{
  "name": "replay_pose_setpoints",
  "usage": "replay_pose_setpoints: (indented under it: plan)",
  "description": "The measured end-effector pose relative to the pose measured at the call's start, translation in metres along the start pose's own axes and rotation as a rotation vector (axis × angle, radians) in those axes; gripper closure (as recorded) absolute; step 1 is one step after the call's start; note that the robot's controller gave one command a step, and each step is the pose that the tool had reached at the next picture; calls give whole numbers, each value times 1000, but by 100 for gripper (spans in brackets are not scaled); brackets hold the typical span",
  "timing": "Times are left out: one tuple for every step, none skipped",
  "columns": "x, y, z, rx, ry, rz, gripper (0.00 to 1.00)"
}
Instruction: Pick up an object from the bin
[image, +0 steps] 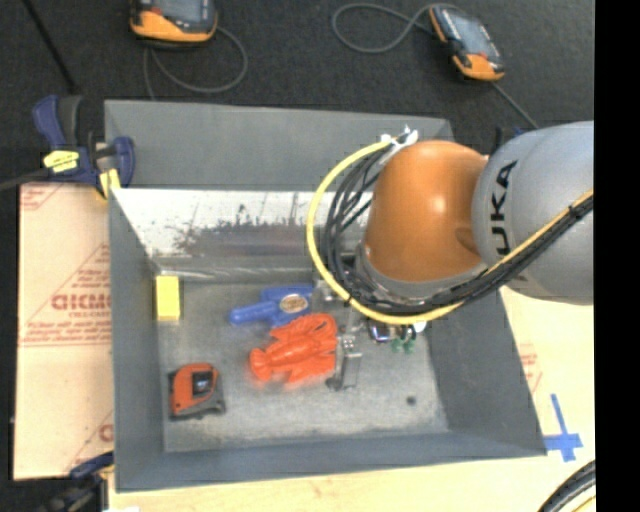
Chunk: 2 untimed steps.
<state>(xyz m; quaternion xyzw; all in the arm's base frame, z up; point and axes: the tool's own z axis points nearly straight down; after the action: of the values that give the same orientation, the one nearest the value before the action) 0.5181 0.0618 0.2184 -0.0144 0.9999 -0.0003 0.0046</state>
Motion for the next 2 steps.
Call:
replay_pose_setpoints:
  plan:
    - [-4,5,50,0,-1,-24,0]
    - [9,19,83,-2,10,8,0]
